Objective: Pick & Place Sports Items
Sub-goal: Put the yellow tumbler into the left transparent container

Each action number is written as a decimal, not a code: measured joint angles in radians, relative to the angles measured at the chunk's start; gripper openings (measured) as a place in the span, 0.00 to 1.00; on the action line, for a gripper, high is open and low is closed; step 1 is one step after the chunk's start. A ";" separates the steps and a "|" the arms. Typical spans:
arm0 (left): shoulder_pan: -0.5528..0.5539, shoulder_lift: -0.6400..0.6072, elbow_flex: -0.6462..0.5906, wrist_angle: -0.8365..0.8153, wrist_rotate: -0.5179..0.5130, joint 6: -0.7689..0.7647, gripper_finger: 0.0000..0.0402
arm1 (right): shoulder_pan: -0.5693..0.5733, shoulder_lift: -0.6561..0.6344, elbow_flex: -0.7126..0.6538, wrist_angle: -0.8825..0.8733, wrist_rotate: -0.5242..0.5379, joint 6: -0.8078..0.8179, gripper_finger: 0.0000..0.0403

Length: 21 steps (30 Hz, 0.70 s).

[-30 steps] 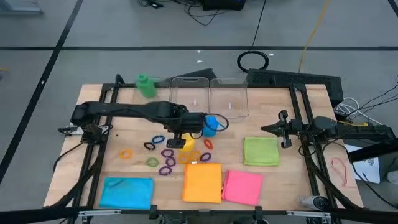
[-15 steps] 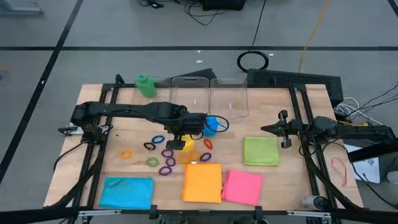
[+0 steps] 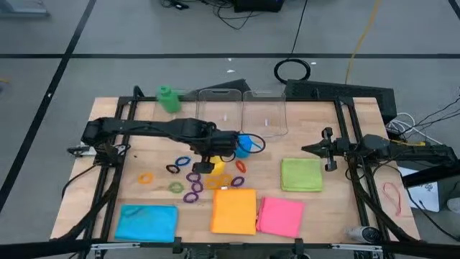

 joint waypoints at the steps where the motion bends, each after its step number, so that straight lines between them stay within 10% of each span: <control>1: 0.001 0.000 -0.011 0.011 -0.003 0.003 0.97 | 0.000 0.000 0.000 0.000 0.000 0.000 0.00; 14: 0.018 0.000 -0.053 0.030 -0.001 -0.003 0.96 | 0.000 0.000 0.000 0.000 0.000 0.000 0.00; 21: 0.018 0.000 -0.053 0.030 -0.001 0.014 0.72 | 0.000 0.000 0.000 0.000 0.000 0.000 0.00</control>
